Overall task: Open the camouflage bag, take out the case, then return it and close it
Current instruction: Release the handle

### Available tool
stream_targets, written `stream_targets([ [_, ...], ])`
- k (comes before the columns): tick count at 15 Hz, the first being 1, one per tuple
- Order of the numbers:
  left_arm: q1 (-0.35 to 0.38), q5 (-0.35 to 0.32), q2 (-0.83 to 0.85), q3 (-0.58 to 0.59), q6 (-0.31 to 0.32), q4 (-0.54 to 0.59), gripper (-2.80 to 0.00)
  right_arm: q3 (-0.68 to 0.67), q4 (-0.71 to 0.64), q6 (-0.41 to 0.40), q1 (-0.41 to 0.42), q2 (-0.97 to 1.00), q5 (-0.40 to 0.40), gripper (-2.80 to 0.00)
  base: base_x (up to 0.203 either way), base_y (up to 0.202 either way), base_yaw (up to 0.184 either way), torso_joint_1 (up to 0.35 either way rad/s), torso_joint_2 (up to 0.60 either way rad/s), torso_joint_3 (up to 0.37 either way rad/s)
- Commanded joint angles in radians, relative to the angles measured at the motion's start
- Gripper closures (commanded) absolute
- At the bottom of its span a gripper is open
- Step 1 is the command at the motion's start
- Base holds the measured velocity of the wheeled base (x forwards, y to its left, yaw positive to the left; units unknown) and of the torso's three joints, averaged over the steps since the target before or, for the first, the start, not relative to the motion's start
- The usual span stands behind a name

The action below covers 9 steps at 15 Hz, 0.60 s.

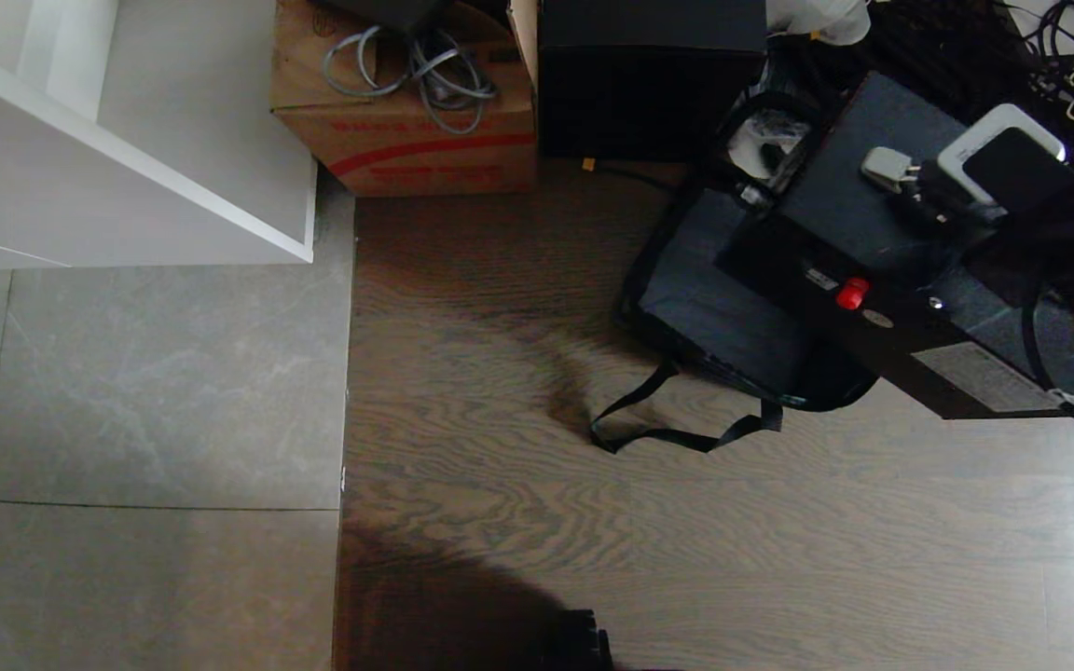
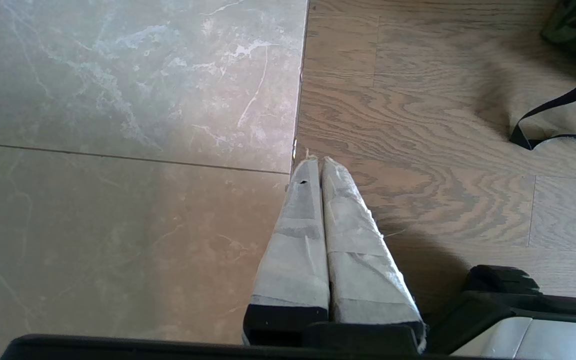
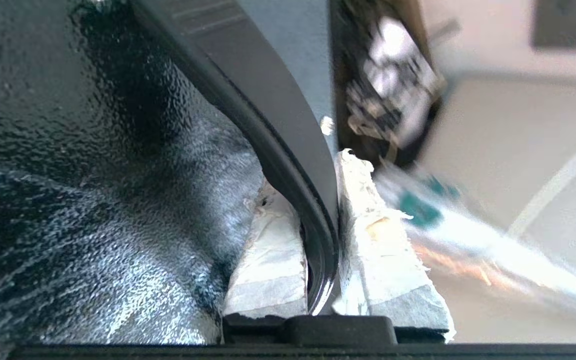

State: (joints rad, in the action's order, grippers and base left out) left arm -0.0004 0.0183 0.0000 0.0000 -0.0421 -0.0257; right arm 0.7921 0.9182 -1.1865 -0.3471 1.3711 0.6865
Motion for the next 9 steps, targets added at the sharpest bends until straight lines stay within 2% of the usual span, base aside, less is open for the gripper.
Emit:
stream_targets([
  [1,0.000,0.001,0.000,0.009,-0.001,0.000,0.00,-0.001,0.000,-0.006,0.082,-0.049,0.005,0.00,0.000,0.000,0.000,0.000,0.00,0.000],
  [5,0.000,0.002,0.000,0.008,-0.001,0.000,0.00,-0.010,-0.005,0.018,0.264,-0.050,0.004,0.00,0.000,0.000,0.000,0.000,0.00,0.000],
  [9,0.000,0.002,0.000,0.009,0.001,0.000,0.00,-0.001,-0.003,0.056,0.381,0.051,0.004,0.00,0.000,0.000,0.000,0.000,0.00,0.000],
])
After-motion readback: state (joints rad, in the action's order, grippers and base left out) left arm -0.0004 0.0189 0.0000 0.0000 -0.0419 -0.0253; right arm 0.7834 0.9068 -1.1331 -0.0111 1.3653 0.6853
